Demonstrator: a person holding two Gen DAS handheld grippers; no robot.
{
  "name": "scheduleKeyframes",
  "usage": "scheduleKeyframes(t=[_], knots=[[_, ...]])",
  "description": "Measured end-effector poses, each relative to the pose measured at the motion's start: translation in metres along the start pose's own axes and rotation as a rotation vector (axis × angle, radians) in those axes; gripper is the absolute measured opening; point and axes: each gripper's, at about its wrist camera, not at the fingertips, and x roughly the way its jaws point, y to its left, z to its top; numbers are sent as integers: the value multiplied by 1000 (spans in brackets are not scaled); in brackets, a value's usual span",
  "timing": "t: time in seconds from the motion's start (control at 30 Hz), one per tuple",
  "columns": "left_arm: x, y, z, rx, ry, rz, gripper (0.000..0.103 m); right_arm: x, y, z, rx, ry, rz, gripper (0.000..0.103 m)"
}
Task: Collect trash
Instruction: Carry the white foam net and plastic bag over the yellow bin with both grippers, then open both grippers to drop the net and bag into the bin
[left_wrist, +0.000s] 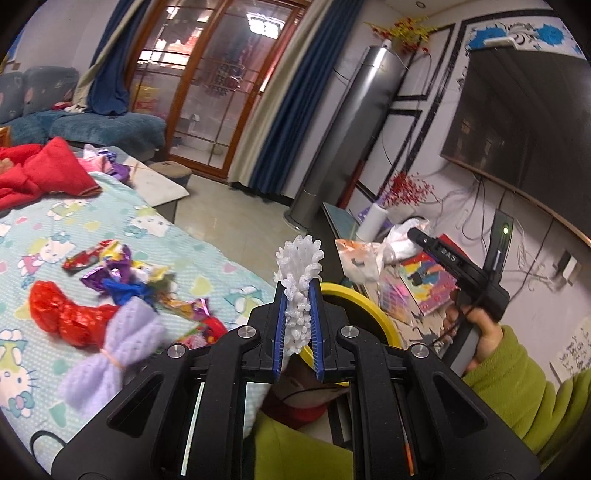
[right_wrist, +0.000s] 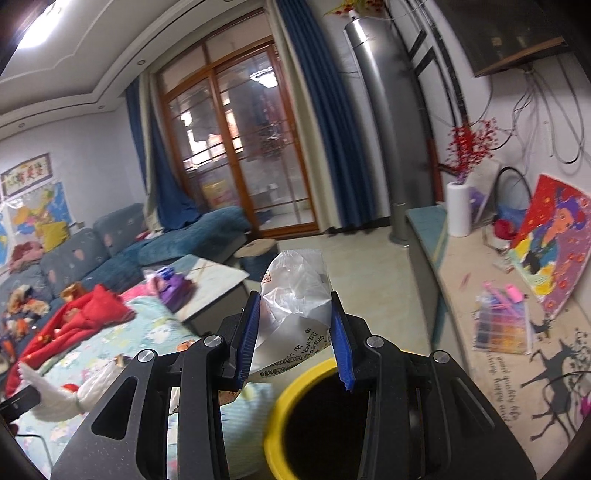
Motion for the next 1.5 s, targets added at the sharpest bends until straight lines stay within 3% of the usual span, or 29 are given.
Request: scheduleKeyframes(t=[0.83,1.27,1.47,1.5], knots=[[101,-67,-37,112,211,-101,8,23,-69,-14,-57,80,-250,35],[161,-96,-52,189,318,-115,8,43,-82,-27,-39,145,-270,36],[179,-103,-55,187,342,-135,9,52,-90,-33,14,170,-253,42],[181,-103,-55,181,341,-137,13,52,-91,-34,23,172,-248,45]])
